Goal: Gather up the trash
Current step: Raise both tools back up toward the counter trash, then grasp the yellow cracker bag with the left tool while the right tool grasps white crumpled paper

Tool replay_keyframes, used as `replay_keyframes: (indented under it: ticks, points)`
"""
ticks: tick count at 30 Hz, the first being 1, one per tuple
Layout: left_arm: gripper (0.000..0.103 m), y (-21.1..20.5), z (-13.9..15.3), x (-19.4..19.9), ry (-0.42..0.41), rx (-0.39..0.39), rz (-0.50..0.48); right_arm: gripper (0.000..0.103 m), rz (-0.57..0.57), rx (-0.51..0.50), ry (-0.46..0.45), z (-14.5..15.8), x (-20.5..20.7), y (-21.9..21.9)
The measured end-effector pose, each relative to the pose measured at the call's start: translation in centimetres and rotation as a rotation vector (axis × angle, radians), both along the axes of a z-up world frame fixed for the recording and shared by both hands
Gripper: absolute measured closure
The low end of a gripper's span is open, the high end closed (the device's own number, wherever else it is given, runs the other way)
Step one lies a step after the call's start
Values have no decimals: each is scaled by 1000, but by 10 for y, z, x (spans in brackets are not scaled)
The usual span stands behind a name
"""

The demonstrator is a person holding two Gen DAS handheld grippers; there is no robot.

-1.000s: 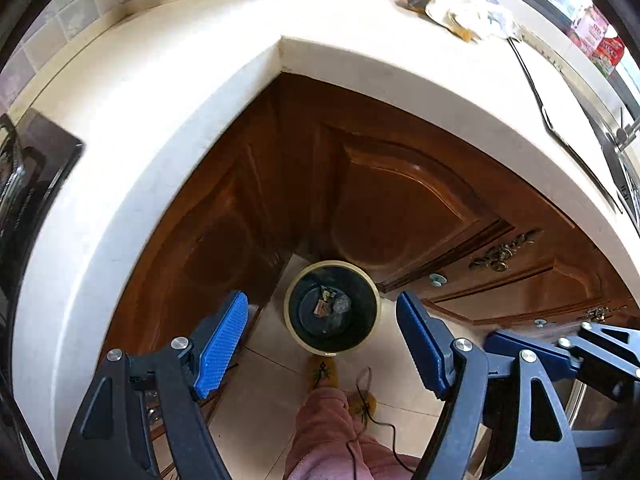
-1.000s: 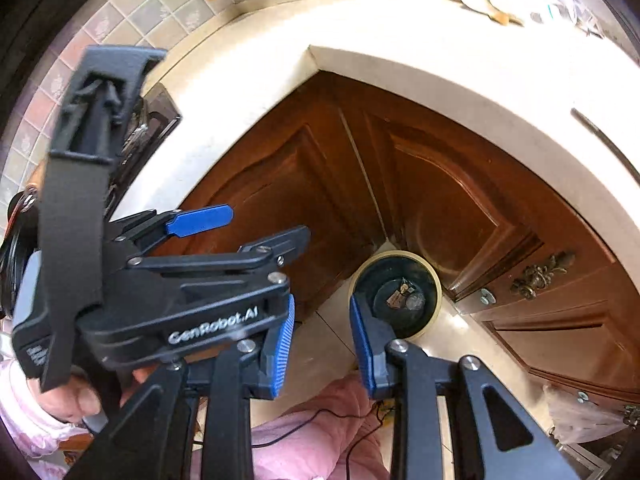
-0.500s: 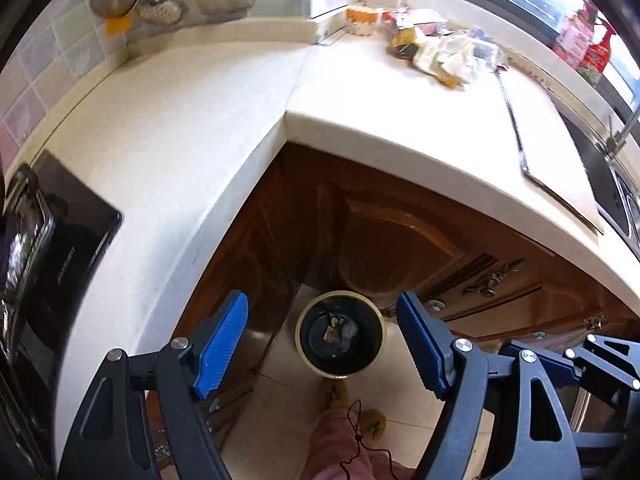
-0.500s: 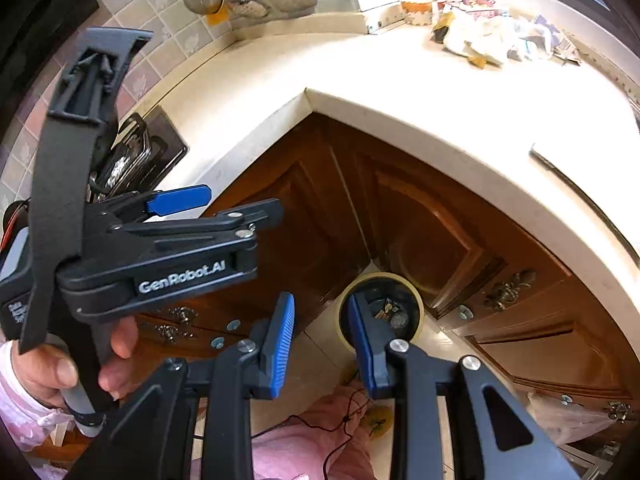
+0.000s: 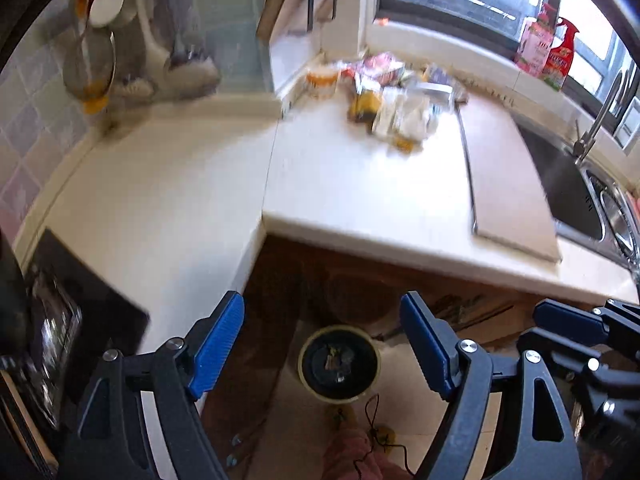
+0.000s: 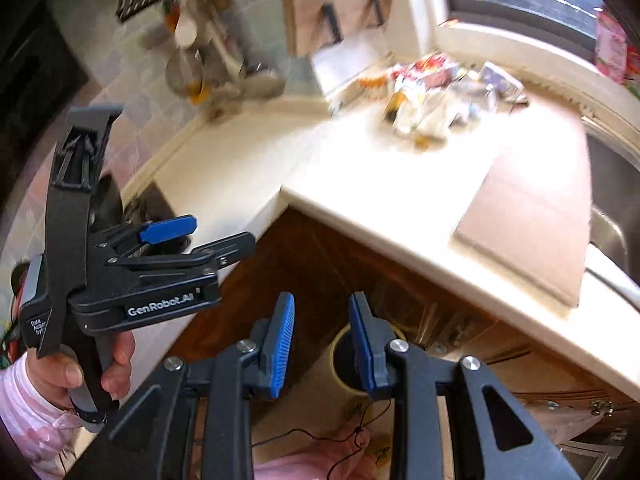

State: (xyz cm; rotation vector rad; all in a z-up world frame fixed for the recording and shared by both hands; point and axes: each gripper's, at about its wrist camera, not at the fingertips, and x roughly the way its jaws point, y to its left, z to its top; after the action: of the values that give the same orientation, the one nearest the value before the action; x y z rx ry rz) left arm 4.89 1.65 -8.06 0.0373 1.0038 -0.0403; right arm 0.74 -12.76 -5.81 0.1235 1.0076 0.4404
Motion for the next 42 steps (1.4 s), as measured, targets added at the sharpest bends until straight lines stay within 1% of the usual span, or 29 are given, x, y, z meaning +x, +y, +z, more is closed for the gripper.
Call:
replay_keyframes:
  ticks: [3, 4, 6, 8, 12, 15, 17, 22, 28, 33, 36, 38, 42]
  points:
    - [21, -4, 23, 19, -39, -12, -24, 73, -40, 17, -23, 17, 16, -9]
    - [20, -6, 30, 25, -51, -17, -33, 71, -52, 22, -30, 22, 22, -12]
    - [18, -11, 43, 38, -86, -30, -57, 63, -75, 17, -44, 32, 35, -18]
    - [16, -18, 53, 51, -118, -35, -85, 62, -91, 17, -55, 40, 47, -24]
    - [15, -32, 61, 83, -152, -11, -129, 61, -125, 28, -54, 45, 76, -38]
    - [15, -40, 59, 106, -173, -6, -154, 60, -159, 34, -46, 42, 105, -52]
    - [15, -43, 52, 122, -177, 1, -164, 59, -183, 41, -33, 33, 129, -61]
    - [15, -43, 20, 172, -160, -6, -155, 58, -223, 55, 6, 4, 183, -75]
    - [15, -31, -18, 222, -112, -103, -112, 57, -251, 89, 50, -36, 238, -82]
    - [15, -29, -43, 250, -84, -137, -84, 57, -264, 114, 94, -67, 275, -77]
    - [15, -28, -53, 261, -74, -150, -76, 57, -259, 161, 130, -83, 294, -74]
    - [15, -26, -56, 267, -71, -159, -72, 57, -248, 183, 143, -89, 302, -70]
    - [15, -24, -60, 275, -65, -165, -70, 57, -225, 187, 167, -101, 312, -62]
